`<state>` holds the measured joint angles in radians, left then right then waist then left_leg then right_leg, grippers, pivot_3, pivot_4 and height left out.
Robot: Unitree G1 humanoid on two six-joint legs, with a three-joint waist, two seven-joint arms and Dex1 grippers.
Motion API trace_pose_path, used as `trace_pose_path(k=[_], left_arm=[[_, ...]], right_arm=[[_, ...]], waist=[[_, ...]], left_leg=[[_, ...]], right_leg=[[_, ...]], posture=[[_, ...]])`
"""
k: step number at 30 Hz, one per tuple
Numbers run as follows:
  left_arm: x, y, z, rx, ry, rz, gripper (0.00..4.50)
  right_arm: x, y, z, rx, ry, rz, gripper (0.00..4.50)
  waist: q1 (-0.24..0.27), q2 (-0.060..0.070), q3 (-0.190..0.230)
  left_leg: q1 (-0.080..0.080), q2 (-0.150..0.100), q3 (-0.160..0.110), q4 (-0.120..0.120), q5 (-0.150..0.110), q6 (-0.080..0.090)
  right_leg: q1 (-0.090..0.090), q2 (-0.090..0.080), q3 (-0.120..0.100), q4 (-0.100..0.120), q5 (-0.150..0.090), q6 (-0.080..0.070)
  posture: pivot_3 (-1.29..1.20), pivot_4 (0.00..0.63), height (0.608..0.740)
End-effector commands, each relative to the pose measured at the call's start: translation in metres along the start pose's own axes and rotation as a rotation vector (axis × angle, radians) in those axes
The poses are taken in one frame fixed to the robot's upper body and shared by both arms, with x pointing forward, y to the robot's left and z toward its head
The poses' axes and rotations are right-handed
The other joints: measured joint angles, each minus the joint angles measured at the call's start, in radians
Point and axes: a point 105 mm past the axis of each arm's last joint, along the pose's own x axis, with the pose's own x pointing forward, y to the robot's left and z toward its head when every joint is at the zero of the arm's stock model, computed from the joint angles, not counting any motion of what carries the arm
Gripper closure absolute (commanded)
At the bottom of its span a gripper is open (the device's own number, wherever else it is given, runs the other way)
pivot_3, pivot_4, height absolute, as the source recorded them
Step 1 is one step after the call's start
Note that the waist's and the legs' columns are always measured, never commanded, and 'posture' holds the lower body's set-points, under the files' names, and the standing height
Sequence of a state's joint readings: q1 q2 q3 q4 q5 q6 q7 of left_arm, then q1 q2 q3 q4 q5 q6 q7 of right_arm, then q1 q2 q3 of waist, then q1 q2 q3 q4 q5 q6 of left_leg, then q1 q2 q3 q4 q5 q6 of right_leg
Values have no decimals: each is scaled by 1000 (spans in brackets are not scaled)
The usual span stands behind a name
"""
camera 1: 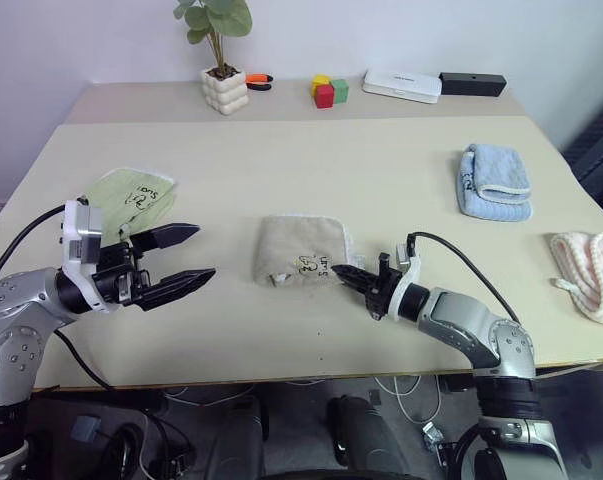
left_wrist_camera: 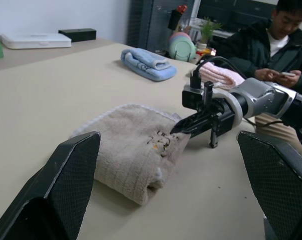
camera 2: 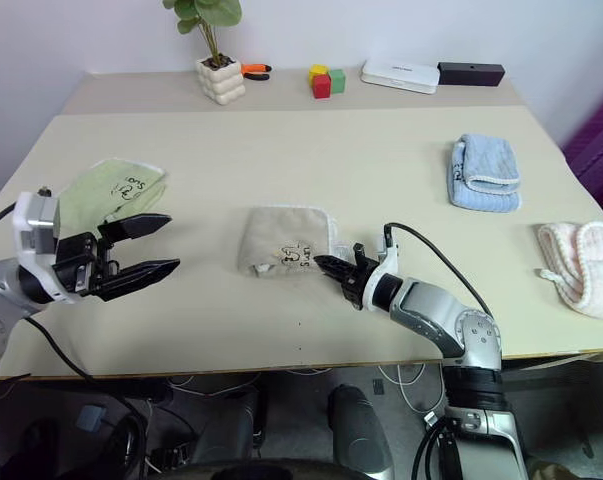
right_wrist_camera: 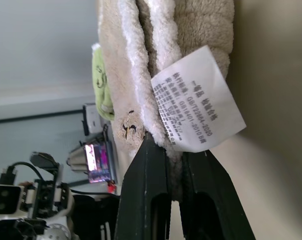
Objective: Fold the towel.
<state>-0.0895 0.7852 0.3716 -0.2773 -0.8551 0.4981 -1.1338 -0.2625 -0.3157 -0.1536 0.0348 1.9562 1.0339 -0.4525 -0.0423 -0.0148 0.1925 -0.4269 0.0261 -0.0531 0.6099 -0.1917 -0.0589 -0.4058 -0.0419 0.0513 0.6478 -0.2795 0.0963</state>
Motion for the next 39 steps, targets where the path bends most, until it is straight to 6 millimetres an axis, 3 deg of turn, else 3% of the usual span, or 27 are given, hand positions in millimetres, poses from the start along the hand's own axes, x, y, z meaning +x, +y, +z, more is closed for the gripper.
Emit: trace_pose_path(k=[1,3,6,13,18,21,24,28,32,34,38,39], left_arm=[[-1,-3,7,31,-11,-4,0],[0,-2,6,33,-5,-5,0],[2,-2,5,30,-3,-10,0],[7,-3,3,21,-12,-19,0],[6,-2,3,22,-14,-17,0],[7,0,3,15,-21,-13,0],[16,9,3,27,-42,18,0],[37,21,6,-5,-103,46,0],[70,27,-13,-74,-78,72,1308],[89,29,-25,-40,-54,84,2353],[112,33,-33,-33,-81,107,4429],[123,37,-34,-9,-98,134,4474]], right_arm=[[-2,13,5,-51,-23,44,4446],[-5,16,10,-61,-46,67,4446],[-7,15,8,-95,-44,63,3473],[-19,24,11,-157,-16,89,91],[-67,23,24,-359,81,52,32],[-82,32,41,-398,61,73,32],[-84,56,55,-469,9,157,32],[-66,78,55,-645,-47,210,32],[-31,86,49,-907,-153,180,1324],[-13,85,47,-1064,-238,158,2369],[2,89,40,-1225,-352,201,4455],[7,90,37,-1224,-372,223,4486]], waist=[[0,0,0],[0,0,0],[0,0,0],[1,0,0],[8,1,1],[6,-1,0],[2,0,0],[3,0,0],[5,0,0],[6,0,0],[9,0,0],[12,0,0]], left_leg=[[0,0,0,0,0,0],[0,0,0,0,0,0],[0,-1,0,0,0,0],[0,-1,0,0,0,0],[0,-1,1,1,0,0],[0,-2,1,1,0,1],[0,-2,1,1,-1,1],[0,-2,1,2,-1,1],[-1,-2,1,2,-1,2],[-1,-3,1,2,-1,2],[-1,-4,1,2,-1,2],[-1,-4,0,2,-1,2]], right_leg=[[0,0,0,0,0,0],[0,0,0,0,0,0],[0,0,0,0,0,0],[0,0,0,0,0,0],[0,-1,0,-1,0,0],[0,-1,0,-1,0,0],[0,0,0,-1,0,0],[0,1,0,0,0,1],[0,1,0,0,2,5],[0,1,0,0,2,5],[0,1,0,0,2,5],[0,1,0,0,2,5]], posture=[[0,150,740],[0,150,740],[0,150,740],[0,150,740],[0,150,740],[0,150,740],[0,150,740],[0,150,740],[0,150,740],[0,150,740],[0,150,740],[0,150,740]])
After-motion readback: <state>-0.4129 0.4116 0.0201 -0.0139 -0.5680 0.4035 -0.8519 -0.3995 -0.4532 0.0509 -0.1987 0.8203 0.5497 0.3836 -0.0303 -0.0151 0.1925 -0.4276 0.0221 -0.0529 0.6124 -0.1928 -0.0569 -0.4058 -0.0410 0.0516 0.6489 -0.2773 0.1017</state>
